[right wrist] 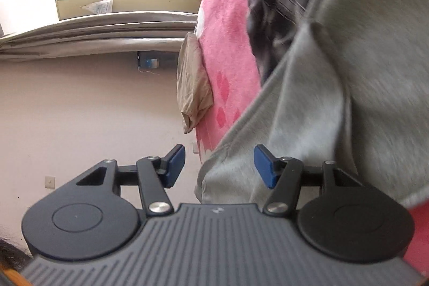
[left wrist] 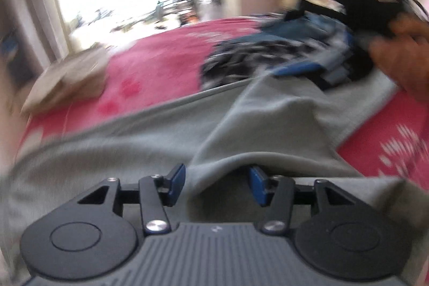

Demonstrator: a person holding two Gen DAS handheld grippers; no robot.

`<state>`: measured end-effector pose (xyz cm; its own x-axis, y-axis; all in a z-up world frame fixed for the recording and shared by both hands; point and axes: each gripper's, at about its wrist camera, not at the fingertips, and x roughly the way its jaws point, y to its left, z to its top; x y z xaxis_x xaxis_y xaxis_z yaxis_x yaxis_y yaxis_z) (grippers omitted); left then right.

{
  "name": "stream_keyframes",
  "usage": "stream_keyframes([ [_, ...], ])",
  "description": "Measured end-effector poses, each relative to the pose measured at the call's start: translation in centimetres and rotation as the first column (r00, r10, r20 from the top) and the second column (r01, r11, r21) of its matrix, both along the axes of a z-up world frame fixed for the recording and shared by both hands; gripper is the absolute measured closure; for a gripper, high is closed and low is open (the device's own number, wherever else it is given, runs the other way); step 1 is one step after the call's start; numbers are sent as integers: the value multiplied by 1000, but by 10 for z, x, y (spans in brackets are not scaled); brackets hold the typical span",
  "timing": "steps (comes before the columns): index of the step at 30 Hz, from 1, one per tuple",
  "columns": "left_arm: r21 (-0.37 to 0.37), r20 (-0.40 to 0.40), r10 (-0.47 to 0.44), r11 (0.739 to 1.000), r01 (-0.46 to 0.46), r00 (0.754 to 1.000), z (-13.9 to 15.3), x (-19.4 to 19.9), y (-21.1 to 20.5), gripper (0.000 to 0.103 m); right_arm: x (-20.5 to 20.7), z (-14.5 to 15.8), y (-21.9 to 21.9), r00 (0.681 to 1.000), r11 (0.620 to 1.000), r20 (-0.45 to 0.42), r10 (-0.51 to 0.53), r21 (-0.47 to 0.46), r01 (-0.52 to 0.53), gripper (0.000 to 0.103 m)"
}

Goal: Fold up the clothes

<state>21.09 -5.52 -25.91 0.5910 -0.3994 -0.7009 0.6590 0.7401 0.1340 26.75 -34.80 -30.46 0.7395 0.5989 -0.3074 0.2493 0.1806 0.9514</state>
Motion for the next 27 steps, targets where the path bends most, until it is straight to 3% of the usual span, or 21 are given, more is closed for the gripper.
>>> stream_keyframes([
  [2,74,47,-116,991,112,992,1,-8,-16,50,-1,7,-3,1000,1000,25,-15,12,15,46],
  [4,153,82,-233,964,218,969,-2,-17,-32,50,-3,14,-6,998,999,49,-30,24,29,45],
  [7,266,113,-385,900,345,916,-12,-27,-51,50,-23,14,-13,998,999,40,-43,23,42,45],
  [9,343,125,-477,844,413,870,-19,-33,-62,56,-41,12,-19,999,999,23,-48,13,47,45],
  [10,363,119,-512,820,443,851,-21,-34,-67,61,-50,11,-22,999,999,15,-50,9,50,45],
  [11,382,111,-546,795,471,830,-23,-35,-72,73,-58,9,-27,998,998,4,-55,-1,55,45],
  [13,385,85,-576,771,506,813,-25,-34,-78,92,-75,5,-36,997,998,-20,-68,-15,68,45],
  [16,325,86,-530,815,479,844,-20,-24,-79,98,-95,-2,-49,994,995,-45,-95,-14,95,45],
  [18,147,58,-358,926,347,932,-8,2,-61,98,-101,-6,-54,994,995,-48,-103,-16,102,45],
  [19,58,31,-269,962,267,963,-2,15,-51,98,-101,-6,-55,994,995,-45,-101,-20,100,45],
  [21,-111,-47,-92,990,87,995,9,41,-33,98,-100,-8,-57,994,995,-38,-98,-30,97,45],
  [22,-188,-97,-8,982,-11,995,15,54,-23,98,-100,-9,-58,995,995,-35,-96,-35,95,45],
  [24,-302,-213,146,931,-207,966,17,78,-3,98,-96,-11,-58,996,995,-31,-88,-46,87,45],
  [25,-337,-276,214,892,-303,937,13,90,9,98,-93,-12,-57,996,995,-30,-83,-52,81,45],
  [27,-384,-406,330,785,-487,852,6,114,32,98,-86,-15,-56,997,995,-28,-71,-65,69,45],
])
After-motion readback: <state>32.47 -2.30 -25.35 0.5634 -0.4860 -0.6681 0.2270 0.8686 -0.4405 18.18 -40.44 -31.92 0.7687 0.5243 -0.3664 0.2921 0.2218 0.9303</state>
